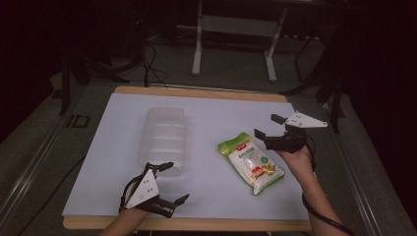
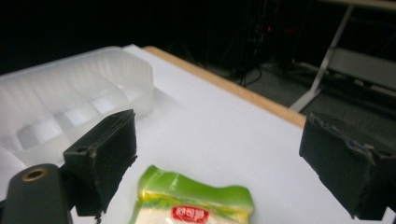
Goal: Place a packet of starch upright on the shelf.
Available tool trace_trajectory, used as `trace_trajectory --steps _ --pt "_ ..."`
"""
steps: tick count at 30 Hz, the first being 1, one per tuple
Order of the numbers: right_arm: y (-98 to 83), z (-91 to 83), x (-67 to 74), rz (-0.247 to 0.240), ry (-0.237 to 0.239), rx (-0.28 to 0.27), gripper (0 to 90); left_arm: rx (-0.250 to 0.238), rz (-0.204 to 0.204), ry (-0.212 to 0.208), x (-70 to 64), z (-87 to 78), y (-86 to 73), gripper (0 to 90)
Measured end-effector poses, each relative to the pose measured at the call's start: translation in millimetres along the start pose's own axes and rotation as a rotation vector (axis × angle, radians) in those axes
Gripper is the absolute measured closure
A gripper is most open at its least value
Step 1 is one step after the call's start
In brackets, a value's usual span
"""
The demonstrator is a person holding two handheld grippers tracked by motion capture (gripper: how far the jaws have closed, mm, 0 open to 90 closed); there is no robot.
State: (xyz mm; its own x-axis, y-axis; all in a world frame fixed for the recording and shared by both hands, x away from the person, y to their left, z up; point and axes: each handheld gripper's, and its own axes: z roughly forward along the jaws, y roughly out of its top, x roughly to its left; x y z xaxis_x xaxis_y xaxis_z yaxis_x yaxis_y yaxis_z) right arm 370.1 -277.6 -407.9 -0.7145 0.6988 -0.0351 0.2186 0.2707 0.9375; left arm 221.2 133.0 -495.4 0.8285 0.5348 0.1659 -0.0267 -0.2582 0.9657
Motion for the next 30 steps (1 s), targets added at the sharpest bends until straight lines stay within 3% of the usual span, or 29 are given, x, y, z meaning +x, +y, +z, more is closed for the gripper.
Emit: trace_trajectory --steps 10,16,21,24,30 --pt "-26.4 29.0 -15.1 0.014 0.061 0.104 11.1 0.007 0.003 -0.004 -0.9 1.3 -0.6 0.5" --pt "-45.2 45.1 -18.7 0.018 0.08 0.135 12.8 0.011 0.011 -0.007 -2.1 1.4 -0.4 0.5" --pt "-58.3 54.2 -19.4 -0.021 0.068 0.185 14.2 0.017 0.013 -0.01 -2.0 1.6 -0.6 0.5" --pt "-71.2 63.4 -21.1 -0.007 0.069 0.236 14.2 0.018 0.008 -0.015 -2.2 2.2 -1.0 0.5" --pt "-83.2 72.4 -26.1 0.038 0.068 0.258 14.3 0.027 0.011 -0.021 -3.7 4.2 -1.3 0.5"
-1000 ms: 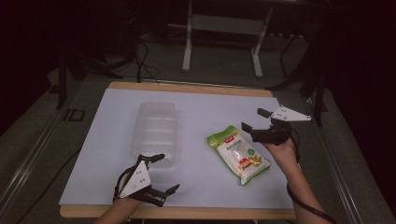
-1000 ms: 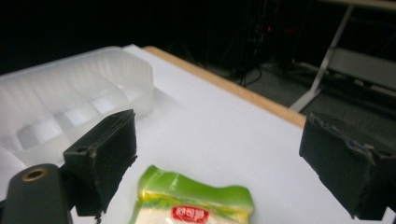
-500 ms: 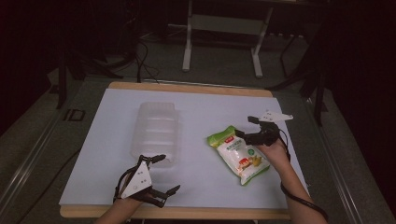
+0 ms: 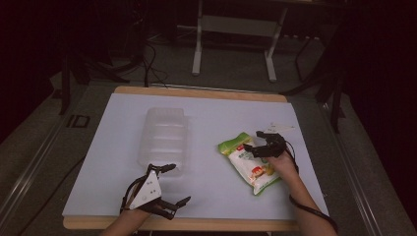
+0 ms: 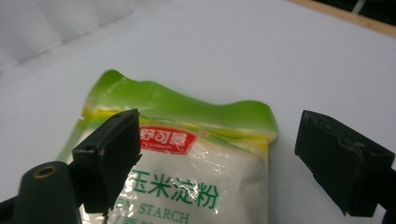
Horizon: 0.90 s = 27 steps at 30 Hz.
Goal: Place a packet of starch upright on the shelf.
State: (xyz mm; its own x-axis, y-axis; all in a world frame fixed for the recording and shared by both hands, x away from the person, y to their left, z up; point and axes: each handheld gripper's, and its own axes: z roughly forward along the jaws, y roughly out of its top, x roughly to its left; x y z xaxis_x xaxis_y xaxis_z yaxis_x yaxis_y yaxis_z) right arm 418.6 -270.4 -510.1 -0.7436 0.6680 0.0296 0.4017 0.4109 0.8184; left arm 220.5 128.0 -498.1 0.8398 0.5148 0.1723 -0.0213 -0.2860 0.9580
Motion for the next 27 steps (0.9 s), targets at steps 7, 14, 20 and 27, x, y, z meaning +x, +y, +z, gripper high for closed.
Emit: trace_trajectory --steps 7,14,20,27 --pt "-7.1 10.6 -1.3 0.015 -0.005 0.03 13.0 0.009 0.005 -0.004 -1.4 1.0 0.0 0.5" --pt "-9.7 14.8 -6.2 0.074 0.032 0.072 11.3 0.012 0.009 0.0 -2.1 1.9 0.0 0.5" --pt "-8.4 19.8 -1.5 0.059 0.026 0.131 14.4 0.015 0.01 -0.002 -2.2 2.6 0.0 0.5" --pt "-7.3 18.5 2.1 0.055 0.053 0.147 27.6 0.018 0.016 -0.005 -3.6 3.8 0.3 0.5"
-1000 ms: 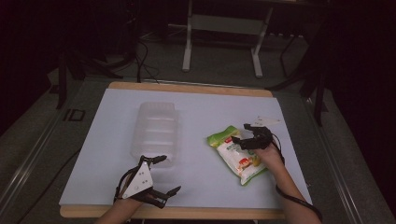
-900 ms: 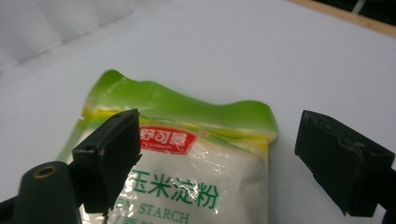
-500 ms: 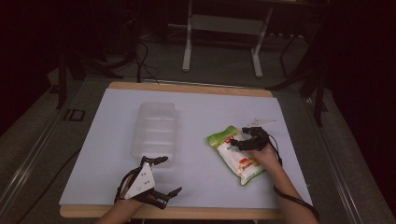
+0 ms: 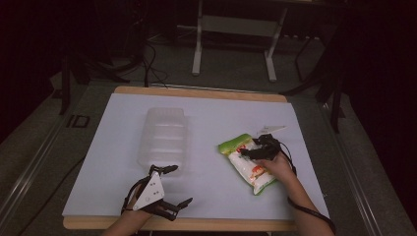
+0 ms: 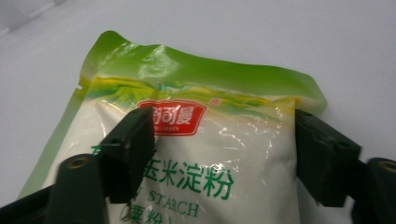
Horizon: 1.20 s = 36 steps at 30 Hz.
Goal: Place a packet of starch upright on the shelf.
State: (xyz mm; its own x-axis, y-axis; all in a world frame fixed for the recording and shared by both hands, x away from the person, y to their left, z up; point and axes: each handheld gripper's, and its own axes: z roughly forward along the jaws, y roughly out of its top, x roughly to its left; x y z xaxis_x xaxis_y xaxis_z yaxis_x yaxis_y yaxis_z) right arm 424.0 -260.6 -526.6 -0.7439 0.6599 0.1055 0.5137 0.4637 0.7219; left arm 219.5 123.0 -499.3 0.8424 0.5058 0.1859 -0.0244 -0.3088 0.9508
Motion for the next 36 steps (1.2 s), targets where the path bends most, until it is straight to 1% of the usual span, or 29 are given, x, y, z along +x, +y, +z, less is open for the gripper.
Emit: trace_trajectory --steps 3,5,6,7,8,9,10,12,15,17,20,21,22,23,24,26,27,28,30,31,32,33,36 --pt "1.1 -1.2 1.8 0.008 0.001 0.014 34.3 0.001 -0.001 -0.001 0.0 0.5 0.0 0.5" --pt "1.5 -2.8 3.5 -0.004 -0.012 0.017 41.8 0.002 0.001 -0.002 -0.3 0.8 0.1 0.5" --pt "1.5 -4.2 4.9 -0.012 -0.022 0.015 47.3 0.002 0.001 -0.002 -0.3 0.8 0.1 0.5" --pt "1.2 -5.8 6.5 -0.031 -0.038 0.012 54.4 0.002 0.001 -0.002 -0.3 0.9 0.1 0.5" --pt "0.7 -7.4 8.2 -0.04 -0.049 0.007 59.0 0.002 0.0 -0.002 -0.1 1.1 0.0 0.5" --pt "0.3 -8.9 9.5 -0.043 -0.048 0.007 65.1 0.002 -0.002 -0.002 0.0 1.3 0.0 0.5" --pt "0.3 -10.2 10.9 -0.061 -0.041 0.009 69.6 0.001 -0.003 -0.002 0.2 1.3 0.0 0.5" --pt "0.9 -12.0 16.2 -0.095 -0.062 0.015 74.2 0.001 -0.004 -0.003 0.5 1.2 0.3 0.5" --pt "2.1 -13.3 20.2 -0.121 -0.078 0.019 77.0 -0.002 -0.004 0.0 0.4 0.6 0.5 0.5" --pt "3.0 -15.4 21.0 -0.121 -0.074 0.012 78.8 -0.001 -0.004 0.001 0.6 0.0 0.4 0.5" --pt "3.4 -16.2 23.2 -0.129 -0.07 0.012 79.0 -0.002 -0.008 0.002 1.2 -0.2 0.2 0.5" --pt "4.1 -18.4 24.5 -0.126 -0.062 -0.005 79.2 -0.003 -0.009 0.003 1.5 -0.3 0.2 0.5" --pt "4.1 -18.4 24.5 -0.126 -0.062 -0.005 79.2 -0.003 -0.01 0.003 1.7 -0.3 0.3 0.5" --pt "5.8 -22.9 27.6 -0.134 -0.067 -0.023 79.3 -0.004 -0.01 0.003 1.8 -0.2 0.3 0.5" --pt "6.5 -25.0 28.6 -0.131 -0.066 -0.031 79.4 -0.006 -0.007 0.003 1.8 -0.2 0.1 0.5" --pt "8.4 -31.3 31.7 -0.14 -0.073 -0.05 79.6 -0.006 0.017 0.023 0.9 -0.2 0.3 0.5" --pt "9.3 -35.0 32.7 -0.129 -0.069 -0.06 79.8 -0.008 0.012 0.02 1.2 -0.4 0.3 0.5" --pt "10.1 -38.8 34.0 -0.131 -0.066 -0.073 80.0 -0.011 0.002 0.016 1.3 -0.3 0.4 0.5" --pt "12.3 -47.1 37.7 -0.137 -0.064 -0.094 80.4 -0.011 -0.002 0.016 1.4 -0.2 0.5 0.5" --pt "13.3 -50.9 39.5 -0.136 -0.059 -0.109 80.5 -0.01 -0.012 0.011 1.3 0.7 0.4 0.5" --pt "13.3 -50.9 39.5 -0.136 -0.059 -0.109 80.5 -0.01 -0.012 0.011 1.3 0.7 0.4 0.5" --pt "15.6 -59.5 44.4 -0.143 -0.048 -0.138 80.8 -0.007 -0.016 0.008 1.3 1.2 0.5 0.5" --pt "17.2 -65.4 48.3 -0.141 -0.036 -0.16 80.9 -0.003 -0.023 0.005 0.1 1.5 1.7 0.5"
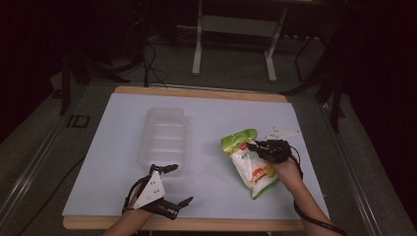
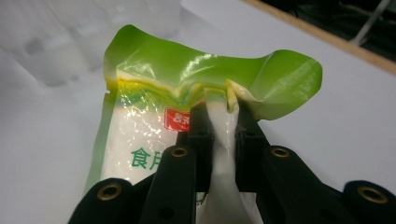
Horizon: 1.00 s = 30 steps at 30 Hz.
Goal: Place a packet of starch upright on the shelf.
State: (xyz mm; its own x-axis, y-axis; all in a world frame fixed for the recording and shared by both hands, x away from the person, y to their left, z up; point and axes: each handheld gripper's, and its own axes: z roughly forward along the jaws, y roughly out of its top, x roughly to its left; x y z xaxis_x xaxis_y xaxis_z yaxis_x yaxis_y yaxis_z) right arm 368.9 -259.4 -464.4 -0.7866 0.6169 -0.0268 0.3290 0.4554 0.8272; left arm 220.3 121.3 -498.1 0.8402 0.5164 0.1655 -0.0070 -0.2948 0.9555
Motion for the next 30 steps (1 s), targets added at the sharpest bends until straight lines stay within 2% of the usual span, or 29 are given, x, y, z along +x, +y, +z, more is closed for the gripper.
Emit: trace_trajectory --steps 1,5,8,9,10,11,12,13,15,16,17,19,21,24,25,27,28,29,30 --pt "4.0 -6.2 4.7 0.001 0.004 -0.031 81.1 -0.006 -0.006 -0.004 -0.9 -0.3 0.7 0.5" --pt "11.4 -16.0 11.7 -0.007 0.001 -0.088 81.1 -0.026 -0.027 -0.025 -3.8 -0.1 4.4 0.5" --pt "17.7 -25.9 16.6 -0.003 0.001 -0.145 81.1 -0.051 -0.058 -0.019 -3.0 0.6 8.8 0.5" --pt "17.7 -25.9 16.6 -0.003 0.001 -0.145 81.1 -0.051 -0.058 -0.019 -3.0 0.6 8.8 0.5" --pt "22.0 -31.9 18.6 0.004 0.016 -0.173 81.1 -0.045 -0.058 0.001 -1.8 2.0 12.3 0.5" --pt "22.0 -31.9 18.6 0.004 0.016 -0.173 81.1 -0.045 -0.058 0.001 -1.8 2.0 12.3 0.6" --pt "26.2 -36.7 21.6 0.009 0.018 -0.187 81.1 -0.04 -0.047 0.026 -1.5 2.2 16.3 1.5" --pt "28.1 -38.7 23.5 0.004 0.014 -0.189 81.1 -0.04 -0.047 0.026 -1.5 2.2 16.3 3.0" --pt "30.9 -42.3 27.3 -0.003 -0.002 -0.199 81.1 -0.042 -0.083 0.018 0.1 2.5 24.7 3.8" --pt "32.2 -43.9 28.5 -0.009 -0.006 -0.203 81.1 -0.042 -0.083 0.018 0.1 2.5 24.7 3.8" --pt "33.8 -46.3 30.2 -0.008 -0.013 -0.212 81.1 -0.024 -0.118 -0.02 1.7 3.4 32.3 3.8" --pt "36.0 -50.2 32.0 -0.01 -0.017 -0.227 81.1 0.006 -0.135 -0.069 3.0 5.9 40.9 3.8" --pt "39.0 -55.5 35.0 -0.007 -0.022 -0.245 81.1 0.027 -0.135 -0.086 4.3 10.3 49.0 2.6" --pt "44.4 -62.9 40.6 -0.021 -0.037 -0.264 81.1 0.035 -0.15 -0.087 7.5 15.3 57.2 1.3" --pt "46.2 -65.4 42.8 -0.025 -0.041 -0.272 81.1 0.037 -0.173 -0.092 13.4 20.0 64.6 0.7" --pt "49.4 -70.0 46.7 -0.029 -0.042 -0.287 81.1 0.045 -0.179 -0.079 16.5 22.8 68.0 0.6" --pt "50.9 -71.9 48.3 -0.035 -0.044 -0.296 81.1 0.073 -0.214 -0.094 24.6 30.2 73.9 0.6" --pt "50.9 -71.9 48.3 -0.035 -0.044 -0.296 81.1 0.073 -0.214 -0.094 24.6 30.2 73.9 0.7" --pt "54.1 -74.7 52.2 -0.04 -0.043 -0.305 81.1 0.057 -0.249 -0.102 31.6 34.8 78.7 0.6"
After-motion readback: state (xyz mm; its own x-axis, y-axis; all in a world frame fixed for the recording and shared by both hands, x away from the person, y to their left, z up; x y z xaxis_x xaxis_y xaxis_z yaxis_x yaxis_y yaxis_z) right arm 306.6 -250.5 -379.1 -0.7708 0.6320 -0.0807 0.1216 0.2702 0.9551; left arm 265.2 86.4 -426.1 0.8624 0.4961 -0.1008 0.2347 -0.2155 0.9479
